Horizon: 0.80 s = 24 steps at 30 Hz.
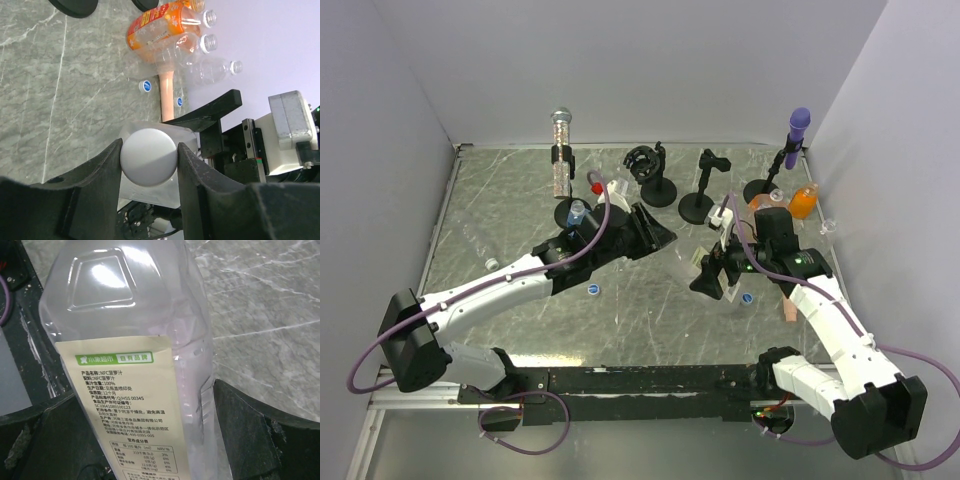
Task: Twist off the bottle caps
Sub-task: Unscrew the bottle cap from the plastic bottle.
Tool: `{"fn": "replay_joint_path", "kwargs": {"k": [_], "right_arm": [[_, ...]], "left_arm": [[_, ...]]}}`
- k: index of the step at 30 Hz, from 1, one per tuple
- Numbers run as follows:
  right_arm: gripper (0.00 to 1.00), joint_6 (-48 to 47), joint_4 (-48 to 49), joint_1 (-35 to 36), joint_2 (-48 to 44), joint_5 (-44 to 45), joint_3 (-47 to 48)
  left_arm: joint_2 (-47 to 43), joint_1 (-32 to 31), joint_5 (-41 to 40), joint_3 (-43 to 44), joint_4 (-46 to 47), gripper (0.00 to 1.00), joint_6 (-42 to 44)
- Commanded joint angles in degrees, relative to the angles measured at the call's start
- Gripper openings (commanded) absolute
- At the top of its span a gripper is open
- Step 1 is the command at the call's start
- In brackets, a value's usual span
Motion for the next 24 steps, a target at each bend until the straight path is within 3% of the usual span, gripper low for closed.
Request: {"fn": "replay_joint_path", "kwargs": {"k": [1,19,22,24], "right_arm": [[0.99,2.1,2.7,0.7,0.3,3.6,-0.1],[0.98,-1.4,2.4,2.1,3.9,2.7,0.9],[0.86,-2.5,1.5,2.1,4.0,1.1,1.3],[0.66,-3.5,0.2,2.1,4.4,-0.5,1.8]], "left_arm": [[-1.6,-0.2,-1.6,2.0,5.7,0.01,-4.3],[-2.8,-0.2,-0.8,0.3,9.9,0.01,-7.9],[-3.1,-0.1,-0.5,-0.5,10.9,0.01,-8.1],[-3.3,-0.2,0.1,-1.0,11.6,0.01,-8.2]]}}
